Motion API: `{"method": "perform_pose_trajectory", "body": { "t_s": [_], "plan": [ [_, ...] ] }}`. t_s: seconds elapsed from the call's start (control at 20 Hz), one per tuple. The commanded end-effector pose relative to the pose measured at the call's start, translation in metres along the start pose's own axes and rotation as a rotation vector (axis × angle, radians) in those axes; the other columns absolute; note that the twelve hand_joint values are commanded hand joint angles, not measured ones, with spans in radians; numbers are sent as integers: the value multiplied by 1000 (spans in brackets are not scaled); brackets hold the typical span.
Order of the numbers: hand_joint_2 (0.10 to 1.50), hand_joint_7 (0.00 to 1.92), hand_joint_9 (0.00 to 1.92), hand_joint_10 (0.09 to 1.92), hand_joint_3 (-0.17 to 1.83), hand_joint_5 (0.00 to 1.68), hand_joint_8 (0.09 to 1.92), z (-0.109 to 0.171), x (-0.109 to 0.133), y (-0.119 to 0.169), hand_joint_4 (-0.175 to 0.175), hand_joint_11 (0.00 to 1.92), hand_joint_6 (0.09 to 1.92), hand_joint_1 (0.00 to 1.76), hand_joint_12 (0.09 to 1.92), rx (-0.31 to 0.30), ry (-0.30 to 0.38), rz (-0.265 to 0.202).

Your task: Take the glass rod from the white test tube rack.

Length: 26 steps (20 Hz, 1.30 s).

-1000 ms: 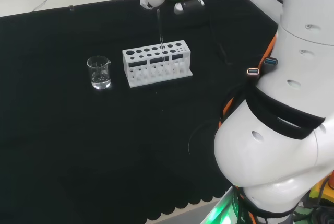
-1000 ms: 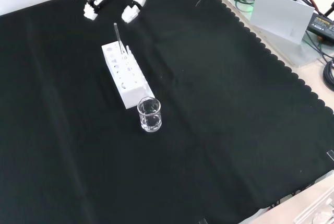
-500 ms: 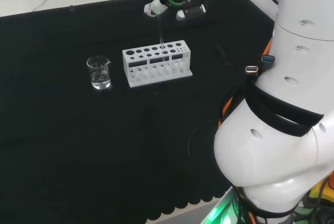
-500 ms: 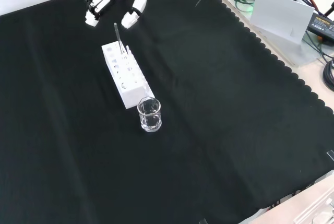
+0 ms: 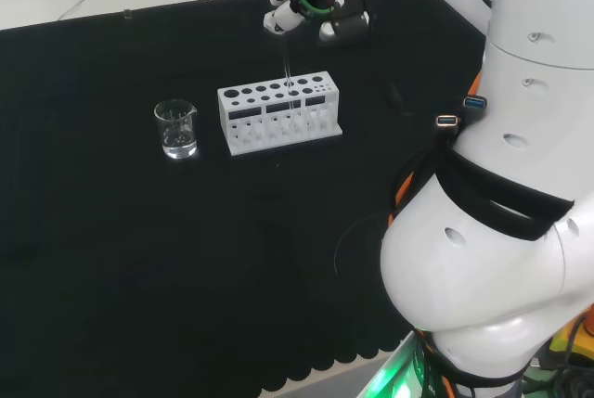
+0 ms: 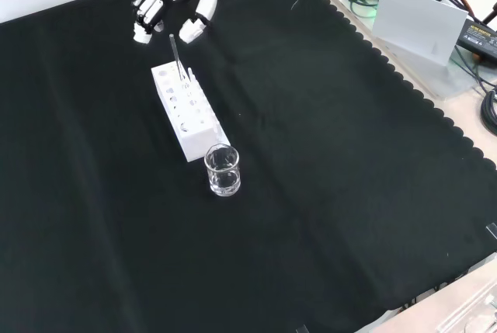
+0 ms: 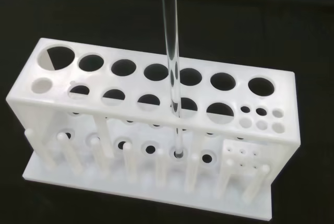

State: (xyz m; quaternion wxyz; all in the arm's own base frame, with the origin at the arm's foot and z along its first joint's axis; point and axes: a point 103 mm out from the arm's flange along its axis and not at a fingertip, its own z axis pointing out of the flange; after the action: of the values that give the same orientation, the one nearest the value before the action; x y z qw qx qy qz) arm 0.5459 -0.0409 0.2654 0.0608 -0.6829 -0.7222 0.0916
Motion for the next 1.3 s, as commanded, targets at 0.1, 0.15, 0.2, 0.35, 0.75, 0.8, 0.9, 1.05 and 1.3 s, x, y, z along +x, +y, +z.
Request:
{"method": "perform_pose_trajectory", "body": {
  "t_s": [0.1,0.15,0.2,0.35,0.75,0.8,0.9,1.05,1.3],
  "plan": [
    [1041,559,854,804,438,490,854,4,-4,2,-175,479,141,511,1300,5,3,-6],
    [1045,589,875,809,433,493,851,4,-2,3,-175,498,226,518,1294,12,-5,-8],
    [1049,617,896,817,429,481,852,5,-4,2,-175,517,344,524,1290,11,-1,-13],
    [1056,672,939,849,430,428,867,5,-5,3,-175,567,663,544,1279,19,-5,-12],
    [1084,753,999,888,449,477,890,11,-1,12,-175,671,882,618,1266,13,8,-15],
    [1083,757,1005,890,451,485,892,11,0,13,-175,682,892,626,1264,17,6,-17],
    [1082,760,1016,894,454,495,893,13,3,19,-175,698,904,637,1263,29,0,-21],
    [1076,766,1044,902,462,512,899,17,6,25,-175,732,927,662,1256,30,-14,-16],
    [1039,822,1206,889,511,567,920,14,7,26,-175,994,960,762,1170,-26,-5,-8]
  ]
}}
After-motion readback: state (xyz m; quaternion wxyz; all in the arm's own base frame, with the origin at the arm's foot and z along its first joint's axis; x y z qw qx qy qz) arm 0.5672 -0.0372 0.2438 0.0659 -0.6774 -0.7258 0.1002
